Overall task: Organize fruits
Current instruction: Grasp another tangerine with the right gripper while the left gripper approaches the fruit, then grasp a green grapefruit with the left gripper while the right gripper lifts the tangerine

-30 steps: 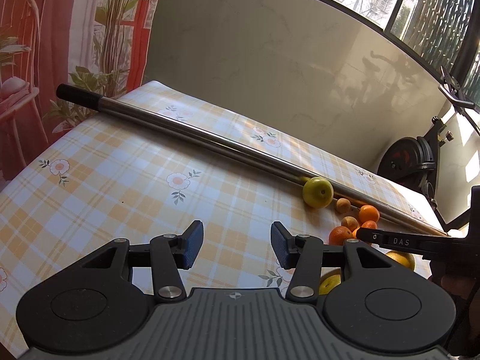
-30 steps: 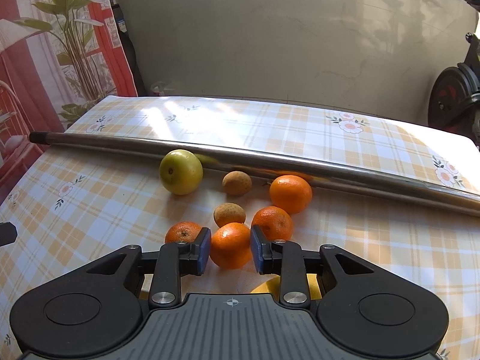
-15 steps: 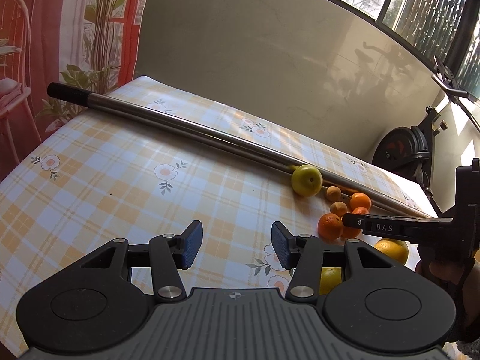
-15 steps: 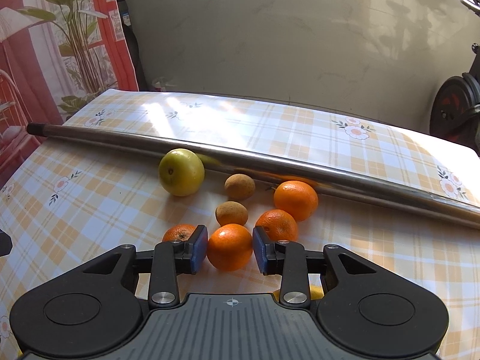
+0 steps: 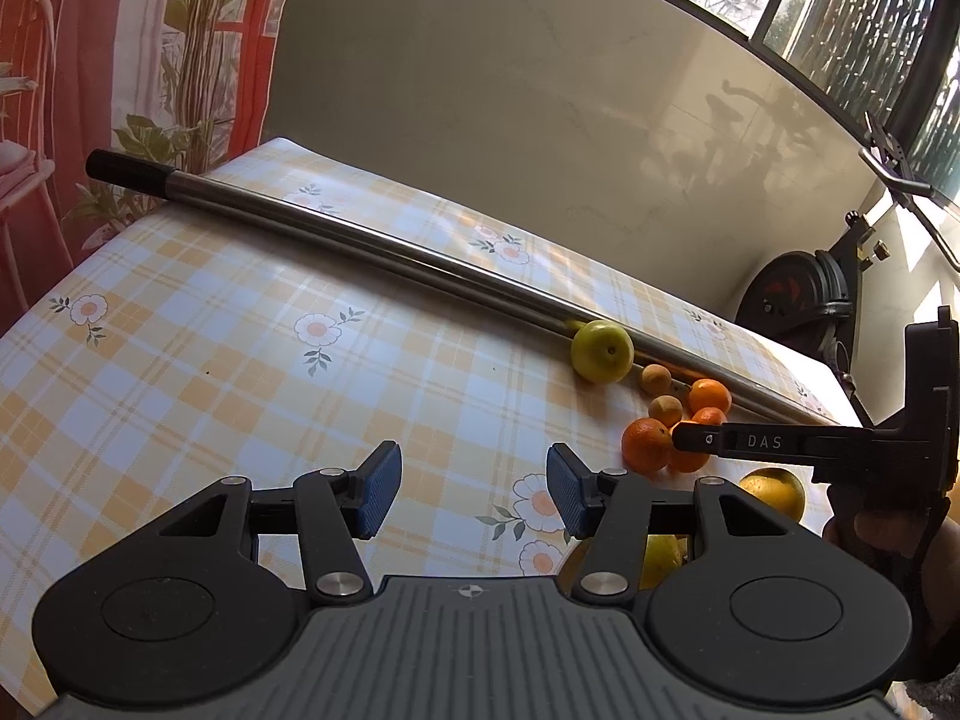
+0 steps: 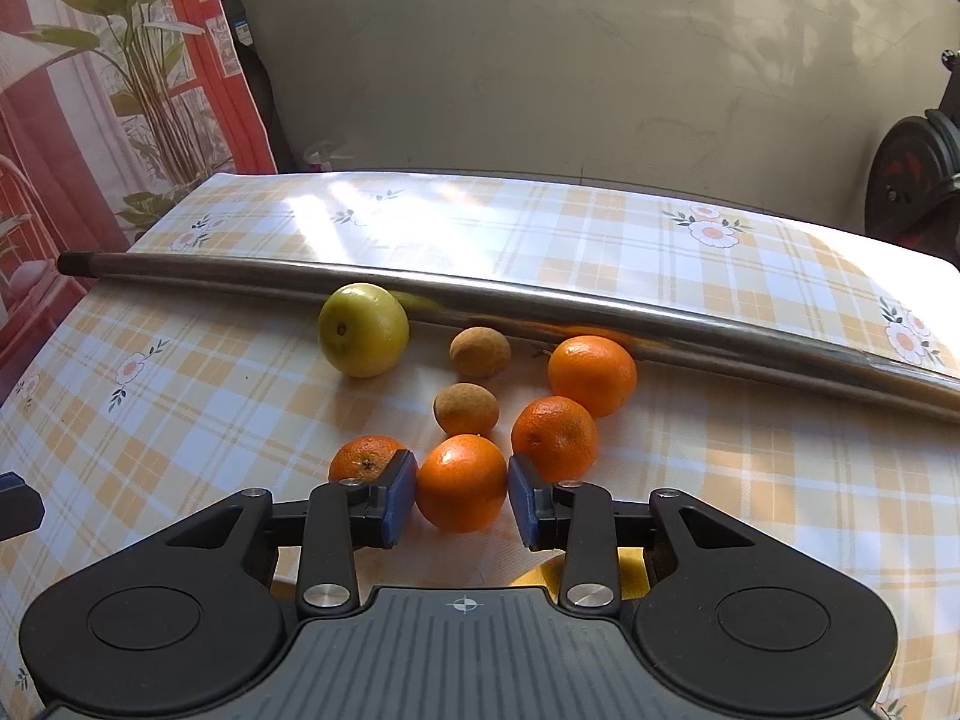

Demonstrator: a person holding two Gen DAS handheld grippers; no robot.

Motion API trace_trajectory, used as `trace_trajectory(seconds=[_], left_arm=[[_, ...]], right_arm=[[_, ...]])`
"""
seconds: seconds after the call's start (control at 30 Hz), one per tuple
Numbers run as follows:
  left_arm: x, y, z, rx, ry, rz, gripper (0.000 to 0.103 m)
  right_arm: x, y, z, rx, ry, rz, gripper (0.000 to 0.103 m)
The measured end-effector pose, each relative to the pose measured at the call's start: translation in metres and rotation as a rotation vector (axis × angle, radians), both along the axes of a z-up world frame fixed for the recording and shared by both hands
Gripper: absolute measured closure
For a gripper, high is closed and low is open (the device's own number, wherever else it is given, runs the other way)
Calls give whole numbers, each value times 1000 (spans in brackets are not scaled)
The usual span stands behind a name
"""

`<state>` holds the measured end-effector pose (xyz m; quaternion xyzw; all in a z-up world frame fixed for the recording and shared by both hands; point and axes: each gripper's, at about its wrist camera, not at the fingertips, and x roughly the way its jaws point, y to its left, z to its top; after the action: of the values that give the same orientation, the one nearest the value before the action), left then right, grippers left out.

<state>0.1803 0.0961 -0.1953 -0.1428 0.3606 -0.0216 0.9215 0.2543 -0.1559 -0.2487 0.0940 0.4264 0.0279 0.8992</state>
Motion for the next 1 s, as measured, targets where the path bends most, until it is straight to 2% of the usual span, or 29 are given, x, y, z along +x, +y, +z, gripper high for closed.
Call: trace_trajectory(seconds=[0.4,0.6,0.8,1.0], left_arm=[[-8,1,7,2,-2,18,47],[-19,-6,17,14,-10,17,47],[-30,-19,26,25,-21,-5,47],[-34,-29,31,28,-19,-31,47]], right_arm=[[-5,1,0,9,-20,-24,73],[-37,-3,16,46,-106,-30,73],[-79,-11,39,64,-181,12,73],[-122,-21,40,80,-204,-3,73]])
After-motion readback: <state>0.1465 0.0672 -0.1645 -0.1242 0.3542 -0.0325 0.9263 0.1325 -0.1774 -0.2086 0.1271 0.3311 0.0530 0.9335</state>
